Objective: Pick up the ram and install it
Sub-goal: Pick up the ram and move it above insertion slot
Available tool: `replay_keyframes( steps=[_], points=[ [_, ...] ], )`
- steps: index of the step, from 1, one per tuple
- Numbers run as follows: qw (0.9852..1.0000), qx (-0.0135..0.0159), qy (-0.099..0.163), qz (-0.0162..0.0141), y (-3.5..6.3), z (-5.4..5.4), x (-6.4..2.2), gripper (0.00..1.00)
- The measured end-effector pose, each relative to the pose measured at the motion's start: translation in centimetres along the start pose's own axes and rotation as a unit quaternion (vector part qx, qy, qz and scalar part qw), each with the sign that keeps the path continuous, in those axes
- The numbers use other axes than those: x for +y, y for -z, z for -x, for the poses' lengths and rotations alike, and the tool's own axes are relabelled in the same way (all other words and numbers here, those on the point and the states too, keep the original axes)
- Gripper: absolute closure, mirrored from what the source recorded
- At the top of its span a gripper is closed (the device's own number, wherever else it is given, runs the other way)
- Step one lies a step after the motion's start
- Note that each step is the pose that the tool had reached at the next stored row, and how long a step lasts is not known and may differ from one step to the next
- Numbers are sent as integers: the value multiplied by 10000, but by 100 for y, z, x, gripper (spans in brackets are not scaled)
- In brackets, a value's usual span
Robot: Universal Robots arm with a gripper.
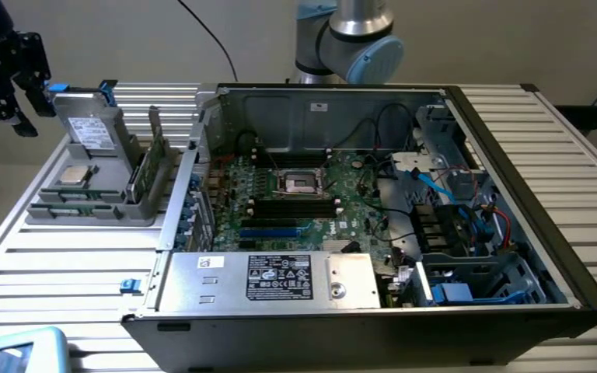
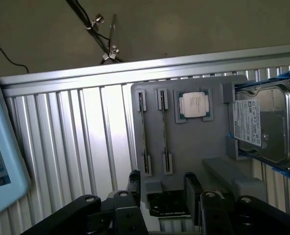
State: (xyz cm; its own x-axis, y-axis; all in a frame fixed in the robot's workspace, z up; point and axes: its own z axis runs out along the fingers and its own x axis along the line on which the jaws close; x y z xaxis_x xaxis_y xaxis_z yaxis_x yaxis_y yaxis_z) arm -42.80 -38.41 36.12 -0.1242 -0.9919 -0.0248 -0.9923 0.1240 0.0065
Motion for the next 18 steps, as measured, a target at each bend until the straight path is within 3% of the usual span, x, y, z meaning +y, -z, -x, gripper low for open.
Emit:
replay_keyframes(
  steps=[8,13,18],
  points=[
    [10000,0,5,1,-143,-16,2,51],
    [10000,1,8,7,-235,-32,80,51],
    [10000,3,42,20,-325,-56,82,51]
  ],
)
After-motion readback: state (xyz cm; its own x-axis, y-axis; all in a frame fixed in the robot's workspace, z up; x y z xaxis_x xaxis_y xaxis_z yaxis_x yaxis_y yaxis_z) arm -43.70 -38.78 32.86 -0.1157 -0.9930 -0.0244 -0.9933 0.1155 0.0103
